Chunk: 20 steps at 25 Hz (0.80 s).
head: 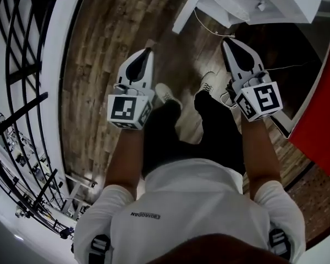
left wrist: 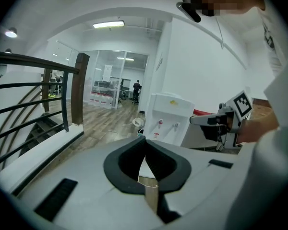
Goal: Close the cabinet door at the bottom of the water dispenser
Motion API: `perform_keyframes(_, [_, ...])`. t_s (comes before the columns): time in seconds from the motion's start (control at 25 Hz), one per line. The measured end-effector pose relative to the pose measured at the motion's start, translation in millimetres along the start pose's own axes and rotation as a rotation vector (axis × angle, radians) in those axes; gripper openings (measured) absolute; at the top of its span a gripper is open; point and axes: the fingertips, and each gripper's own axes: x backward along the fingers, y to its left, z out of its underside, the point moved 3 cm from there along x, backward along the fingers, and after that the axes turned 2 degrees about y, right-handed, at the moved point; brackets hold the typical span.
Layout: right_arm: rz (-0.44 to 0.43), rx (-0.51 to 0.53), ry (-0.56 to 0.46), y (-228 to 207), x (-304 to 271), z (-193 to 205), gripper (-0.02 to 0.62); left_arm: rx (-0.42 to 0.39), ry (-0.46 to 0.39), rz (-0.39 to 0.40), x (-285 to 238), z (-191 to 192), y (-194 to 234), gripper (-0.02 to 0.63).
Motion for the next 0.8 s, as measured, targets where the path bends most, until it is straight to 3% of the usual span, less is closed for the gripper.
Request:
perform_keyframes(0.16, [-0.015,0.015,-0.001,-12,-30,56,0.023,-0.022,-0.002,-0.011,-33,53,17,-0.005])
perform_keyframes(0.44, [-0.006,0.080,0.021,-10,-82,109,0.023,-0.020,-0.025,0.004,-76,107,52,-0.005])
perform_keyframes(0.8, [-0.093,0.152,0.029,-19,-142,189,0.023,-0.043,-0.048,0.016,-141,184,89,-0.005])
